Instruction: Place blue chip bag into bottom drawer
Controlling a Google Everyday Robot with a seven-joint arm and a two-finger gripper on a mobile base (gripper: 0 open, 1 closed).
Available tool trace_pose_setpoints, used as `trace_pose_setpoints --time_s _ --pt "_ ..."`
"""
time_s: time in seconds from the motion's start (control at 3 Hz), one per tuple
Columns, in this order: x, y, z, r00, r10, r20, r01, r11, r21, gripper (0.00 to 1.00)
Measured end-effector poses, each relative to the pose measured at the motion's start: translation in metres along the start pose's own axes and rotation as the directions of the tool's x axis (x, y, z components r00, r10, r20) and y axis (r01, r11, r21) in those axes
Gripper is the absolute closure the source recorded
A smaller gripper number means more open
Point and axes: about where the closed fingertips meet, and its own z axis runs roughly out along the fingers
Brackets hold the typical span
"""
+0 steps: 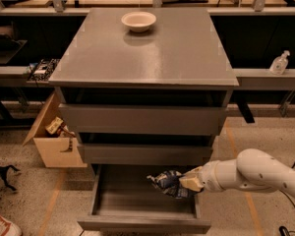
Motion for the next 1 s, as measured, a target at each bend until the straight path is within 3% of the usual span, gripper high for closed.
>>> trace_pose_setpoints --time_s 0.67,1.0 --pt "0.051 -0.007 0.129 0.991 0.063 0.115 -0.053 0.9948 -0.087 1.0" --pt "0.057 -0.007 0.17 0.987 0.068 0.145 -0.052 0.9925 -0.11 1.0"
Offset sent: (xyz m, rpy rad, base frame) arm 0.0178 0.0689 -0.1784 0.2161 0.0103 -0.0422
